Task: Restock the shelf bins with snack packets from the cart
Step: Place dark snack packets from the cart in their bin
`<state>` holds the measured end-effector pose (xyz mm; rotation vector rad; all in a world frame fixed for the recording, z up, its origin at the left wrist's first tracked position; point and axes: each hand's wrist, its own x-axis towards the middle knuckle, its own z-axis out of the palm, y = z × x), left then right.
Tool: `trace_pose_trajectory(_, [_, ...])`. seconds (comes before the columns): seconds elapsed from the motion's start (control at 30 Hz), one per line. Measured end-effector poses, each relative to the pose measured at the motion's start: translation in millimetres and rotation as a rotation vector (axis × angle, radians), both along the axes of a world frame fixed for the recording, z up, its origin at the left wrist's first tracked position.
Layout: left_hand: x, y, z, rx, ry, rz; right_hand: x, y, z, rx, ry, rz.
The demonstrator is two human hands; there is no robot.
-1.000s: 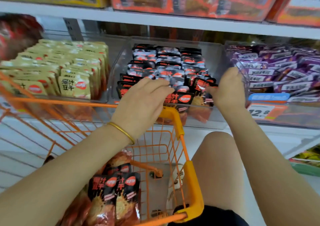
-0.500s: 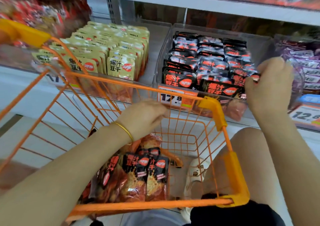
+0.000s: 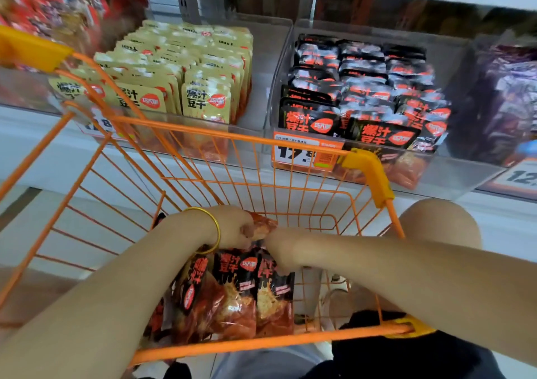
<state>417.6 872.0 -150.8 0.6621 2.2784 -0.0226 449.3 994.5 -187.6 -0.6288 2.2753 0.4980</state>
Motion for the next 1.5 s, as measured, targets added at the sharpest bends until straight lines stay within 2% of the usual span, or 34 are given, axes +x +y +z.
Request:
trace_pose_trajectory(0.07, [0, 2, 1, 0.031, -0.018, -0.015, -2, -1, 11, -0.172, -0.142, -0.153])
trace_pose_trajectory(0.2, [0, 3, 2, 0.226, -0.057, 0.033, -11, 13, 49, -0.409, -0.227, -0.398])
trace_pose_trajectory(0.27, [-2, 4, 8, 0.356, -0.012, 0.090, -12, 31, 70, -0.555, -0.118, -0.425])
trace_pose_trajectory(0.3, [-4, 4, 15, 0.448, 0.030, 0.124, -9, 42, 82, -0.690, -0.020, -0.442])
trace_pose_trajectory(0.4, [-4, 19, 53, 0.723, 0.173, 0.201, 6, 80, 113, -1.222, 0.104, -0.692])
trace_pose_trajectory(0.43, [-5, 27, 66, 0.782, 0.211, 0.205, 12, 91, 121, -1.320, 0.108, -0.740])
trace_pose_trajectory(0.5, [-6, 48, 91, 0.878, 0.289, 0.199, 19, 110, 131, -1.371, 0.219, -0.759])
trace_pose_trajectory(0.53, [-7, 61, 100, 0.948, 0.329, 0.214, 18, 120, 134, -1.406, 0.324, -0.761])
trace_pose_trajectory(0.6, [-8, 86, 111, 1.100, 0.382, 0.277, 16, 143, 141, -1.616, 0.505, -0.904])
trace_pose_trajectory(0.67, [-8, 109, 114, 1.126, 0.491, 0.235, 10, 172, 148, -1.792, 0.762, -1.080])
trace_pose_trajectory(0.7, [-9, 118, 111, 1.069, 0.573, 0.155, 7, 187, 151, -1.780, 0.944, -1.129])
trace_pose_trajectory(0.77, [-14, 132, 99, 0.896, 0.713, -0.021, 0, 213, 156, -1.548, 1.323, -1.075])
trace_pose_trajectory(0.83, [-14, 141, 88, 0.756, 0.767, -0.105, -8, 228, 154, -1.268, 1.457, -1.015])
trace_pose_trajectory(0.9, [-13, 146, 79, 0.711, 0.783, -0.126, -17, 234, 140, -1.058, 1.336, -1.048])
trace_pose_trajectory(1.0, [-13, 148, 66, 0.688, 0.760, -0.112, -31, 234, 113, -0.940, 1.036, -1.072])
trace_pose_trajectory(1.1, [-14, 145, 63, 0.697, 0.772, -0.117, -40, 233, 96, -0.799, 0.884, -1.060])
trace_pose_trajectory(1.27, [-15, 143, 63, 0.711, 0.760, -0.119, -46, 231, 91, -0.789, 0.843, -1.113])
trace_pose_trajectory(1.5, [-16, 142, 59, 0.736, 0.772, -0.123, -52, 236, 91, -0.748, 0.910, -1.020])
